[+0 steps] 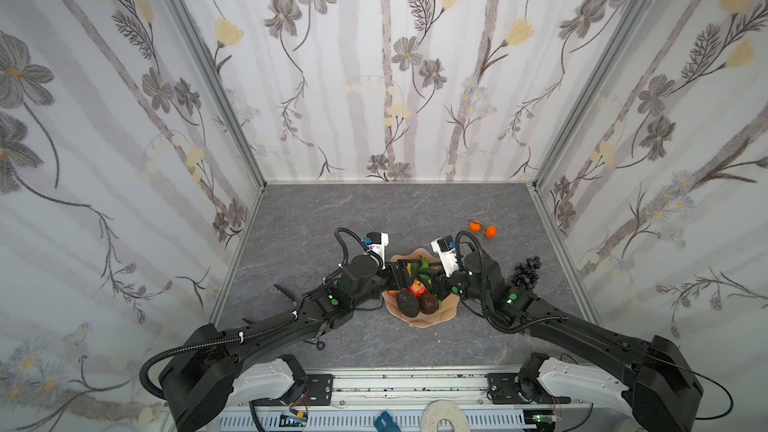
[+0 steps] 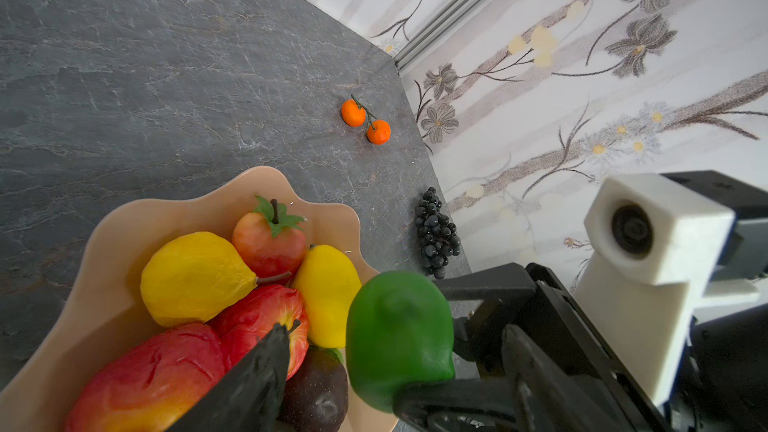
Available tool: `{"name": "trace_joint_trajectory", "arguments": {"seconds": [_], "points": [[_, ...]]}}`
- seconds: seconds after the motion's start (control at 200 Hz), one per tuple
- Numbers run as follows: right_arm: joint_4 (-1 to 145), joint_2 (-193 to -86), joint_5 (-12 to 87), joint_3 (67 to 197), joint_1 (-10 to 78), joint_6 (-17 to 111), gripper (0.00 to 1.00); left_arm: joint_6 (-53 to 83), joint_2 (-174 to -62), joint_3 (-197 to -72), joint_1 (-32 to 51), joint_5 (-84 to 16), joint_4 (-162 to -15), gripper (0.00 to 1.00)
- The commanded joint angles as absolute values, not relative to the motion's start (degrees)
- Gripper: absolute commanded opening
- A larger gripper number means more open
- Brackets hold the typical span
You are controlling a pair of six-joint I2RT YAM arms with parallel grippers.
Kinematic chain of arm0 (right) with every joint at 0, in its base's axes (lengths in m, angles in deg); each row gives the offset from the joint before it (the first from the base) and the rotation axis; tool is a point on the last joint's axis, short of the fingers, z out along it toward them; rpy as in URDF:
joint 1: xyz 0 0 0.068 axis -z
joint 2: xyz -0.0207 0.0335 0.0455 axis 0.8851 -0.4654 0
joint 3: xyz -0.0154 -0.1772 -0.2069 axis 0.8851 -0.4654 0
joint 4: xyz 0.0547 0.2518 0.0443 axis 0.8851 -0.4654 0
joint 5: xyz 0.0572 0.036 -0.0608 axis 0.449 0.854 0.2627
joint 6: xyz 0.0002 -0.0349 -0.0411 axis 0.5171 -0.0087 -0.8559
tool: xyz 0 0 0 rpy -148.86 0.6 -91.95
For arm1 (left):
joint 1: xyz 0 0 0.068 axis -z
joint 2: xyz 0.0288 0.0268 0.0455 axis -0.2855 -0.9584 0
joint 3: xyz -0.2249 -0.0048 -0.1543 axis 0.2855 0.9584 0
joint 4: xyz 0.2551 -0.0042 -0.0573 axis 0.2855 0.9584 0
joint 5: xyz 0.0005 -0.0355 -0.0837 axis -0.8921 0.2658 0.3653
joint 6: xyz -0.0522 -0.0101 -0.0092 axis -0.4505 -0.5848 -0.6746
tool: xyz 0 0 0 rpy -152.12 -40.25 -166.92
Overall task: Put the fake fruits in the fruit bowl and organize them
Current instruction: 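Carry the lime over the bowl while the left gripper reaches toward it, then close the left gripper on the lime held by the right gripper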
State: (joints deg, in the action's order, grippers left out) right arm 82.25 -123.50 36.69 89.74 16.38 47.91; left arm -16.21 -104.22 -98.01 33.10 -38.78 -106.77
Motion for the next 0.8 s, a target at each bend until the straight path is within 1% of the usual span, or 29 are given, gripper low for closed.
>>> {"name": "trace_joint_trajectory", "arguments": {"seconds": [0.0,0.155,0.33,0.42,0.435,0.47,0.56,0.62,0.665,0.794], "points": [[88.7,-123.1,35.7,88.9,15.7,48.1,0.41,-17.0,-104.8,-98.8,33.1,-37.8,-108.1,0.77],[92.3,-122.9,35.5,87.2,15.2,48.2,0.42,-17.1,-105.5,-99.0,33.2,-36.8,-108.0,0.7],[93.7,-123.6,35.1,87.3,15.2,48.1,0.42,-16.5,-105.8,-99.2,33.2,-35.5,-107.7,0.57],[94.6,-123.8,35.5,87.3,15.2,48.0,0.42,-16.2,-105.8,-99.2,33.1,-35.1,-107.8,0.53],[94.6,-123.8,35.5,87.2,13.7,48.0,0.42,-16.2,-105.7,-99.2,33.1,-35.0,-107.9,0.53],[94.8,-124.0,35.4,87.2,13.3,48.0,0.42,-16.1,-105.7,-99.1,33.2,-35.0,-107.9,0.51],[95.1,-124.2,35.3,87.5,13.1,47.9,0.42,-15.9,-106.0,-99.2,33.1,-34.8,-107.9,0.51],[95.2,-124.1,35.2,87.4,12.8,47.8,0.42,-15.8,-106.3,-99.4,33.1,-34.4,-107.7,0.54],[95.2,-124.1,34.9,87.5,12.6,47.8,0.42,-15.7,-106.6,-99.7,33.1,-34.1,-107.5,0.54],[95.2,-124.0,34.2,87.4,12.4,48.0,0.42,-15.5,-107.0,-100.0,33.1,-33.4,-107.7,0.47]]}}
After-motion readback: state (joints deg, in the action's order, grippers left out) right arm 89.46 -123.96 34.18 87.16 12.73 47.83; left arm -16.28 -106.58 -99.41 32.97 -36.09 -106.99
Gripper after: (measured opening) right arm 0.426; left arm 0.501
